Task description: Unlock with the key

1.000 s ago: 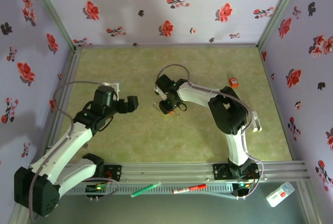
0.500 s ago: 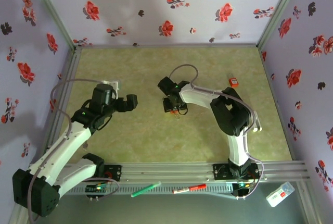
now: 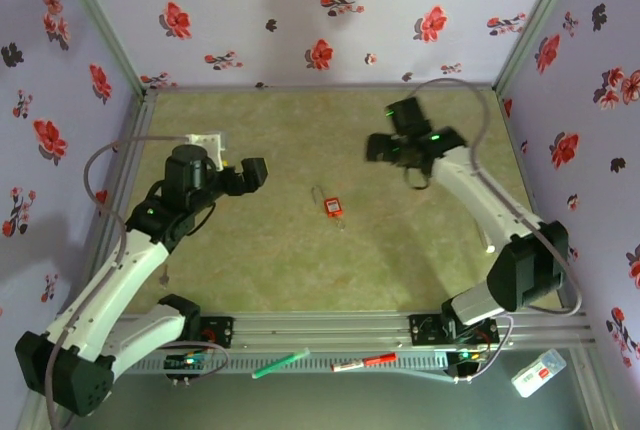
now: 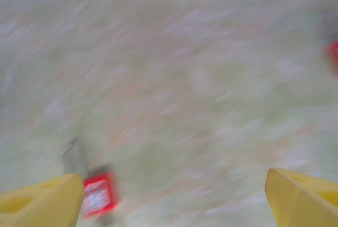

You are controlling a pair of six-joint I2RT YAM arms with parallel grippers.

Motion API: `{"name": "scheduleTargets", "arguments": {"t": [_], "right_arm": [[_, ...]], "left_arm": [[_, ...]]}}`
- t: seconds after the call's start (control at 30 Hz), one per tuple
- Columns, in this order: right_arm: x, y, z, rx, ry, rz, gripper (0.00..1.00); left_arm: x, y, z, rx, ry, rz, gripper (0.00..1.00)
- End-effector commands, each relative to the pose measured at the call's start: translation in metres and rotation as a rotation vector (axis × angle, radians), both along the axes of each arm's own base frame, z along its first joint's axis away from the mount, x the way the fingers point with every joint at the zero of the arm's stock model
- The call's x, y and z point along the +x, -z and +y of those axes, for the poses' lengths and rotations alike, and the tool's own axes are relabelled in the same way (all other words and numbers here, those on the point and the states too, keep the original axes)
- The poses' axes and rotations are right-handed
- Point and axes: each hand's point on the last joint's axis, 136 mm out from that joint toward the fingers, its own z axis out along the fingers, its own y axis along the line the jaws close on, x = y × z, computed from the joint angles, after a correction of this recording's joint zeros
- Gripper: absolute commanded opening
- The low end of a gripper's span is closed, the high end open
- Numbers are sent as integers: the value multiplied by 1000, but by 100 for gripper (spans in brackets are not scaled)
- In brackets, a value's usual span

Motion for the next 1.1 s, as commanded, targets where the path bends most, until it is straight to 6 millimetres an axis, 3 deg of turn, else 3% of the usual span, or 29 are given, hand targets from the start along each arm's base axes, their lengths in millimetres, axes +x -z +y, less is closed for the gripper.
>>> {"name": "scheduleTargets", "arguments": {"t": [0.0, 0.1, 0.17, 0.3, 0.43, 0.63, 0.8, 1.07], "right_arm": [[1, 42, -77, -176, -24, 152, 88], [27, 65, -120, -218, 4, 208, 83], [43, 81, -134, -182, 23, 238, 79], [70, 109, -150, -233, 18, 266, 78], [86, 130, -162, -274, -2, 306, 77], [92, 151, -177, -285, 4, 358, 75], [92, 162, -177, -244, -3, 370, 74], [88, 149, -175, -206, 35, 337, 74]], "left_arm": [[4, -20, -39, -30, 126, -97, 100], [12, -18, -63, -32, 166, -75, 100], [17, -17, -74, -44, 183, -55, 100], [21, -9, -92, -51, 212, -29, 100], [22, 4, -96, -43, 214, 5, 100], [21, 10, -93, -25, 205, 16, 100], [23, 14, -92, -17, 198, 23, 100], [23, 12, -78, -11, 147, 47, 100]]}}
